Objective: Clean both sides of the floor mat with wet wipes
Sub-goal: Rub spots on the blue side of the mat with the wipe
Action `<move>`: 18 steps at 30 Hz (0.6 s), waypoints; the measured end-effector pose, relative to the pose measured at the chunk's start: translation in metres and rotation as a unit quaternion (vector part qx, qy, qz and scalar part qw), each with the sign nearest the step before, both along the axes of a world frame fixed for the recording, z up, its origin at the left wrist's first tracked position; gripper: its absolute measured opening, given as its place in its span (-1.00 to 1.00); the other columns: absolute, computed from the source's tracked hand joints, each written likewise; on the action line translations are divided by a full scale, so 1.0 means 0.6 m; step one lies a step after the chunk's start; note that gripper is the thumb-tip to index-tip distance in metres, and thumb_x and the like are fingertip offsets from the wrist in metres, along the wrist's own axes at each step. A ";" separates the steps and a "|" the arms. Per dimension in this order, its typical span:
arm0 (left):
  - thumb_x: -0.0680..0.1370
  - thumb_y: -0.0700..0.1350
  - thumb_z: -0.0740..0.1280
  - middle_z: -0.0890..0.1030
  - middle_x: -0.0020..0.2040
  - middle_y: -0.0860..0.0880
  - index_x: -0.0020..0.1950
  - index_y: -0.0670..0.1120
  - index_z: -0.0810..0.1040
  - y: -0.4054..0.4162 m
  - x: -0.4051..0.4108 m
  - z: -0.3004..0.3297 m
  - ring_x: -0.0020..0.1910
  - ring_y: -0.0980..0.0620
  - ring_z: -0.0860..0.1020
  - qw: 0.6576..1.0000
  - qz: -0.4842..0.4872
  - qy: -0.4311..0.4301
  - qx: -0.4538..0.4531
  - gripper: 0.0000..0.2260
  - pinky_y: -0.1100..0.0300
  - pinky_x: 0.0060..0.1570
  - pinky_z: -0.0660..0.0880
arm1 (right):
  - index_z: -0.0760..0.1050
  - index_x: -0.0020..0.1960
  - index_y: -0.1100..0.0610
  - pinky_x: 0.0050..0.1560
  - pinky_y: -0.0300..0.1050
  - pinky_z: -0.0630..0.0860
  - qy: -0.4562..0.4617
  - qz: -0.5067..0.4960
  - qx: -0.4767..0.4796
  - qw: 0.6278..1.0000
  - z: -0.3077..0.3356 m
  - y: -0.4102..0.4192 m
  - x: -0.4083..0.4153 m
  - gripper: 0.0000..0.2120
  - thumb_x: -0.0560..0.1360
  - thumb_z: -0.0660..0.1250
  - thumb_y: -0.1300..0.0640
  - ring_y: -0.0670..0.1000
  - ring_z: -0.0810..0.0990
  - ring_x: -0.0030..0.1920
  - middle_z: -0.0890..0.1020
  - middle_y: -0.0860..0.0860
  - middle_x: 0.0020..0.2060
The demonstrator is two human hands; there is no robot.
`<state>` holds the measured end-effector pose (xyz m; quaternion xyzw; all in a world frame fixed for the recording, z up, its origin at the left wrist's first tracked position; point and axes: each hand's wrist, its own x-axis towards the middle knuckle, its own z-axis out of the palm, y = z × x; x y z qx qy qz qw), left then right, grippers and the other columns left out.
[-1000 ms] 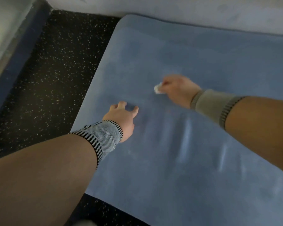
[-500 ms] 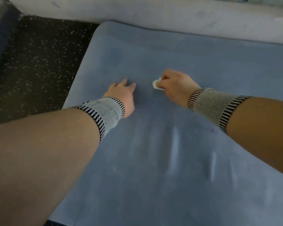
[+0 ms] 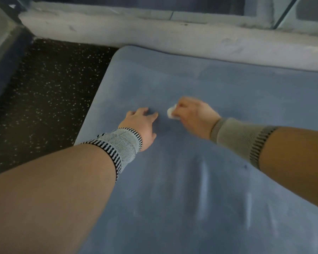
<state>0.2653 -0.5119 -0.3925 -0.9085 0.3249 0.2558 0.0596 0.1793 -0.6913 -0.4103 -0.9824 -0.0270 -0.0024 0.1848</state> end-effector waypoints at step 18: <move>0.58 -0.12 0.28 0.40 0.31 -0.11 0.34 0.06 0.46 -0.033 0.032 0.021 0.34 -0.14 0.32 0.996 0.027 -0.050 -0.063 -0.67 0.00 0.27 0.40 | 0.52 -0.10 0.00 -0.22 -0.24 0.23 0.003 0.113 -0.007 0.994 -0.024 0.021 0.002 -0.90 0.54 0.25 0.07 -0.05 0.34 -0.15 0.39 -0.12 -0.22</move>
